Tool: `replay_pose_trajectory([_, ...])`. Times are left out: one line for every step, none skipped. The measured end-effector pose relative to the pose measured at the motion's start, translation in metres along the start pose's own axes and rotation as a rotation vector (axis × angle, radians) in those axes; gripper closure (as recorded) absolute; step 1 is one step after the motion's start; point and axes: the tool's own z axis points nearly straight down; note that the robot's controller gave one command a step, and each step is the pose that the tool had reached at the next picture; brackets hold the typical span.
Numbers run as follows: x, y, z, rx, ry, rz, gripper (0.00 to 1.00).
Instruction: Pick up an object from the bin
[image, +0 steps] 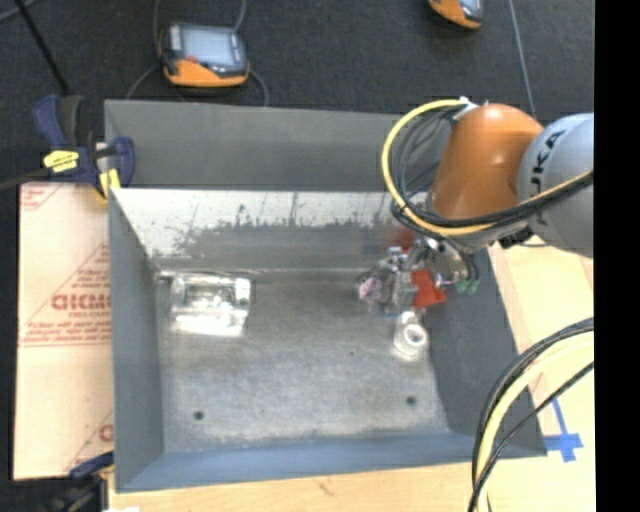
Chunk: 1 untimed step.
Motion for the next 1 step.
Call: replay_pose_trajectory([-0.0020, -0.0006, -0.0142, 0.000, 0.000, 0.002, 1.00])
